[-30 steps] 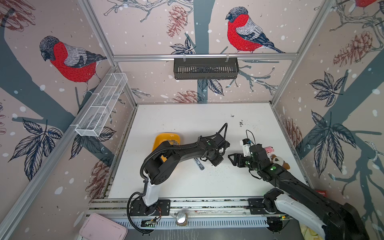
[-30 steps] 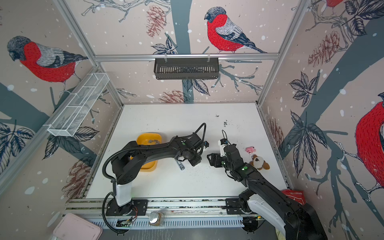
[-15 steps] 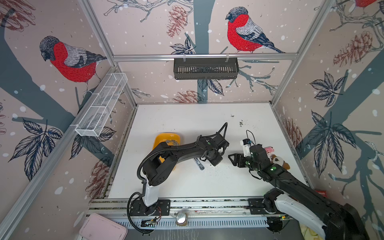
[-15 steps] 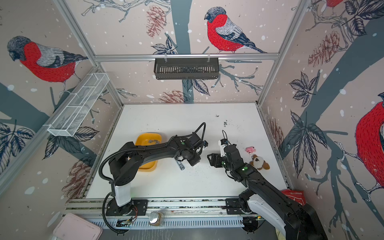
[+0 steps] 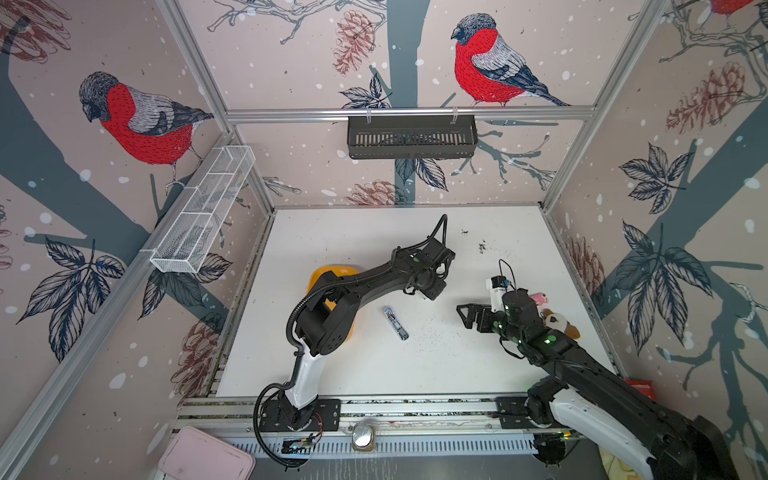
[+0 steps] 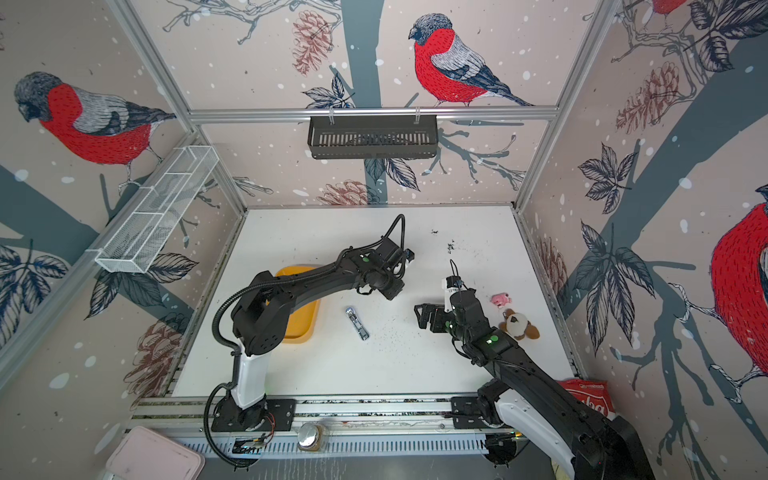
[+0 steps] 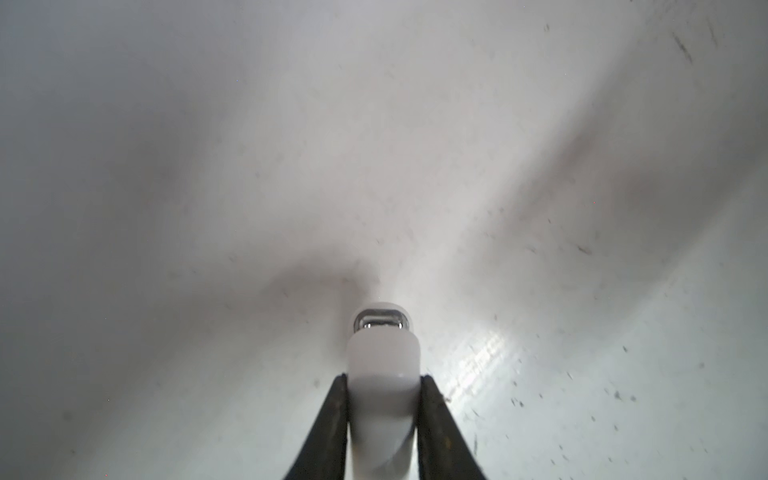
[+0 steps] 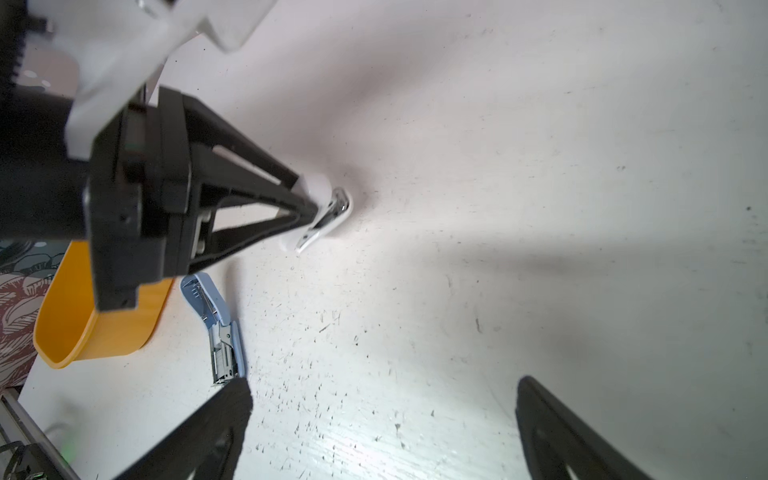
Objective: Load the staples into the stapler
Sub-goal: 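Carry the white stapler farther from the robot with the left gripper and set it down, then move both grippers toward the open light-blue stapler near the yellow tray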
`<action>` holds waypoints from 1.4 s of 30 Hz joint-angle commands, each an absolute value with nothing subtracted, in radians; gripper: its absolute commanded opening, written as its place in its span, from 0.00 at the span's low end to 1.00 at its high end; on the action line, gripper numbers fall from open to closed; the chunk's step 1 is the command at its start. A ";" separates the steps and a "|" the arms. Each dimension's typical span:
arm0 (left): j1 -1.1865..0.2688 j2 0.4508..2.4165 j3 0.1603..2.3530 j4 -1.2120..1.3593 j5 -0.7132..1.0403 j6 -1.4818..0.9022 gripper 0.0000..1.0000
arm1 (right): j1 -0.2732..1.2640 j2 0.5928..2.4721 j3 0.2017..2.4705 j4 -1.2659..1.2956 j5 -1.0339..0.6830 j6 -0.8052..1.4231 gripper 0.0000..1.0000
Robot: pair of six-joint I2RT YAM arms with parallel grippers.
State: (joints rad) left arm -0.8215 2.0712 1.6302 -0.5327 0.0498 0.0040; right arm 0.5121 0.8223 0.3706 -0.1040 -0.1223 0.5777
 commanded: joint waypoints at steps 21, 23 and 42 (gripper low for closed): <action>-0.786 2.265 1.880 -0.595 0.080 0.063 0.62 | 0.512 0.746 0.364 -0.130 -0.097 0.579 1.00; -0.787 2.228 1.873 -0.598 0.066 0.056 0.69 | 0.512 0.742 0.366 -0.130 -0.109 0.565 1.00; -0.771 1.362 0.943 -0.163 0.047 -0.326 0.99 | 0.834 1.012 0.453 0.039 -0.001 0.516 0.88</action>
State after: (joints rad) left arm -0.7807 1.4303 1.0183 -0.2527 0.0677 -0.2272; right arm 0.7895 0.9695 0.4328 -0.0292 -0.0380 0.5278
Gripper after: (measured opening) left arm 0.995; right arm 0.887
